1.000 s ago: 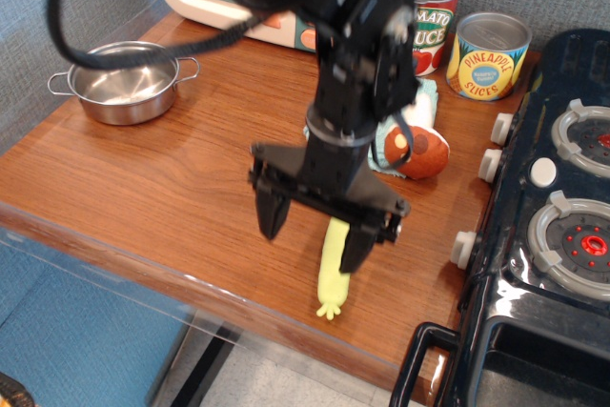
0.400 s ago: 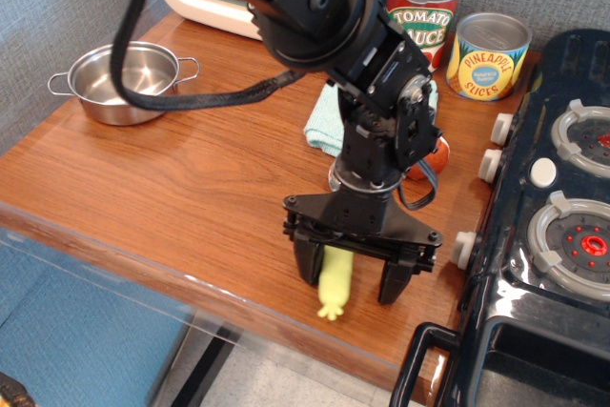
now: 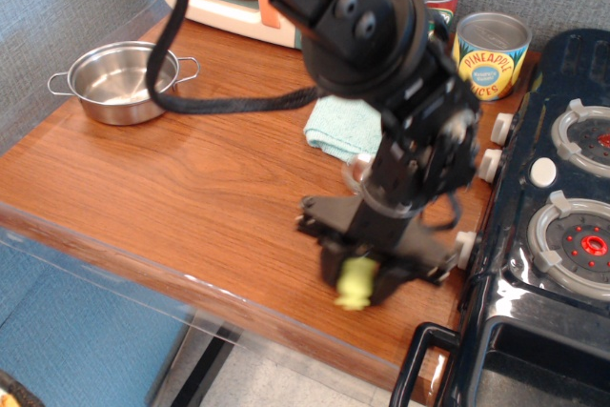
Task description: Move the yellow spoon so that it's between the silver pot and the blue rag.
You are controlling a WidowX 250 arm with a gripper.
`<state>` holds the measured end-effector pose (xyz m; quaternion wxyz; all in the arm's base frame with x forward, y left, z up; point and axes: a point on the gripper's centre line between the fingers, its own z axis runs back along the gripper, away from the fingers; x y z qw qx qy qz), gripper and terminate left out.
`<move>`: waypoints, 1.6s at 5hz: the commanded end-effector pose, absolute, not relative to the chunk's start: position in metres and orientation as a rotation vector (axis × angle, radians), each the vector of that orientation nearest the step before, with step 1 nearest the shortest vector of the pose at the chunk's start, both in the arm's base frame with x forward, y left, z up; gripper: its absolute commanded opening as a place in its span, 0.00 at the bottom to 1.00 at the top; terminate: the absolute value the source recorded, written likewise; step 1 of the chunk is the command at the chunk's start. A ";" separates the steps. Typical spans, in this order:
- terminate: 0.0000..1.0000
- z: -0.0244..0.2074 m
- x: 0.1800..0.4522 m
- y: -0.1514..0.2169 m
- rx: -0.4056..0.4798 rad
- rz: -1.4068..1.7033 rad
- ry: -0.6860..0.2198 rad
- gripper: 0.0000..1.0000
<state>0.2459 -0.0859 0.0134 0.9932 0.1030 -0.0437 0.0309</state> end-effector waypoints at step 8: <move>0.00 0.053 0.347 0.071 0.006 0.006 -0.234 0.00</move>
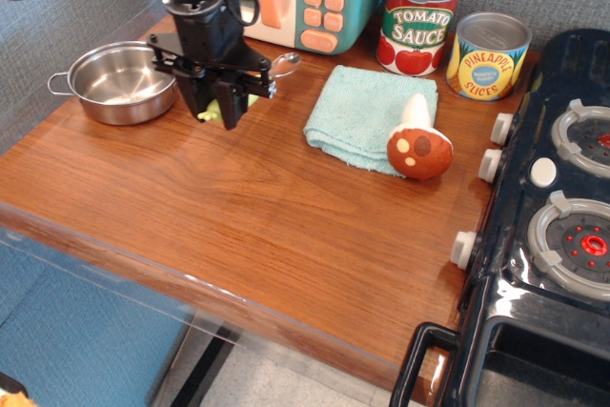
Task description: Move the yellow spoon so that it's between the silver pot and the blue rag.
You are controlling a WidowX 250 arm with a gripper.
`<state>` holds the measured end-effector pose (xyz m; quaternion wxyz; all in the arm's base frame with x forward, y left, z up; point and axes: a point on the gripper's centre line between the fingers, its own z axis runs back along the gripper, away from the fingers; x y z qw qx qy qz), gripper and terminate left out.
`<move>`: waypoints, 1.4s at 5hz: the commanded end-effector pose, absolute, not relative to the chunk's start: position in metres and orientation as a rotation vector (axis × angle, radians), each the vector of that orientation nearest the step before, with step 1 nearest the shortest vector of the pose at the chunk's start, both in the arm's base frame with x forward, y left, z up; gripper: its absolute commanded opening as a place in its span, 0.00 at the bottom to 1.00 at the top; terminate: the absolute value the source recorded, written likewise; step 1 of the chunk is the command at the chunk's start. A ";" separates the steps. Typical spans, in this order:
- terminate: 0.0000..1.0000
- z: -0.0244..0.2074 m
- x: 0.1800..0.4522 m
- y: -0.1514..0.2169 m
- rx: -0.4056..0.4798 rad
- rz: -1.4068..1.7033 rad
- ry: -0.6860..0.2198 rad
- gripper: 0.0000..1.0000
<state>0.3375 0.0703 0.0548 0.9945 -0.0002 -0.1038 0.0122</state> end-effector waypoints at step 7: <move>0.00 0.109 0.327 0.076 0.023 0.040 -0.311 1.00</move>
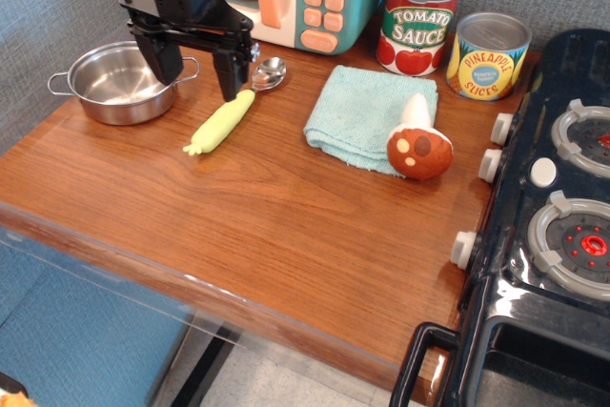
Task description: Move the yellow spoon so that it's between the silver pot and the blue rag.
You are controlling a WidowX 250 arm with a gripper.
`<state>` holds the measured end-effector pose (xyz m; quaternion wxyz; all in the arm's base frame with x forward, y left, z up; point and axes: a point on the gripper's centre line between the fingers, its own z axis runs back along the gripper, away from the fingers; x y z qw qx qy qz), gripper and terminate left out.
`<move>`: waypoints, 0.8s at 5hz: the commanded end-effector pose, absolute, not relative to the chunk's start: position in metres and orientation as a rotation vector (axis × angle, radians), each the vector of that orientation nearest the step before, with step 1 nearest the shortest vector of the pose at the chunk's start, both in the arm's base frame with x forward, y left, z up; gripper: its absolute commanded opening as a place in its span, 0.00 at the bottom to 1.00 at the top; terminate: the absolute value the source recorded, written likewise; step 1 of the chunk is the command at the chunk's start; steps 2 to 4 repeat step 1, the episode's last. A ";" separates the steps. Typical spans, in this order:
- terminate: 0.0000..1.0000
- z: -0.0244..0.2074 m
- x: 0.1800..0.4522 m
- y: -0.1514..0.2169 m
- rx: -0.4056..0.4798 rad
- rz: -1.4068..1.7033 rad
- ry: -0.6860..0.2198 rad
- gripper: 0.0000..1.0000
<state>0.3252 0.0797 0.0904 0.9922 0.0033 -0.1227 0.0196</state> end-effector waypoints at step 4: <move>1.00 0.109 0.327 0.076 0.023 0.040 -0.311 1.00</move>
